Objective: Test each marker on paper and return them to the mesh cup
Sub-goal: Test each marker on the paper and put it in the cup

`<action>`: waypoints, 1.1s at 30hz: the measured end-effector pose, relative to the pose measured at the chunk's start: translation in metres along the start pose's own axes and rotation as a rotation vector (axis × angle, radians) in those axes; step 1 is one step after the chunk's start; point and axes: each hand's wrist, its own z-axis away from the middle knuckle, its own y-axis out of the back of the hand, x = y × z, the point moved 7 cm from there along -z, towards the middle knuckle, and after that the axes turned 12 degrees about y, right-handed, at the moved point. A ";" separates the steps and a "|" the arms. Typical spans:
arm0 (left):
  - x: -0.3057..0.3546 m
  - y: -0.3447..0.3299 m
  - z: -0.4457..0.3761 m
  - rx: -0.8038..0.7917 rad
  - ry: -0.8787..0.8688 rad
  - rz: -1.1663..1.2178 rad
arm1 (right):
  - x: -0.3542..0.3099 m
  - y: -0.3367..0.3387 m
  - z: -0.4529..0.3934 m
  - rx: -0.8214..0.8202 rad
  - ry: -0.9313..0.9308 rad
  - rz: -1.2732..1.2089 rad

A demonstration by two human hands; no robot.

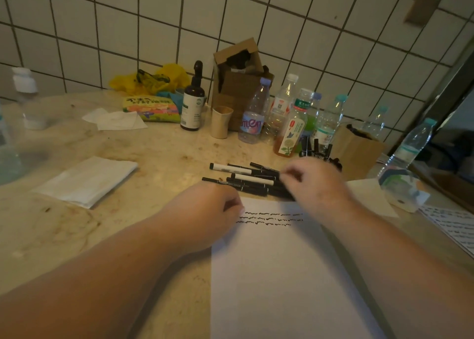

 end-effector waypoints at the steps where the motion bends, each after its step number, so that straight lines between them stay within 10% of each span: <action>1: 0.000 0.000 -0.001 0.002 0.004 -0.005 | -0.001 -0.017 -0.004 -0.106 0.021 0.079; 24: 0.001 -0.001 -0.005 0.001 -0.014 -0.077 | 0.013 -0.065 -0.021 -0.160 0.112 0.323; 33: 0.002 -0.003 0.000 -0.022 0.011 -0.041 | 0.017 0.025 0.040 0.204 -0.191 -0.484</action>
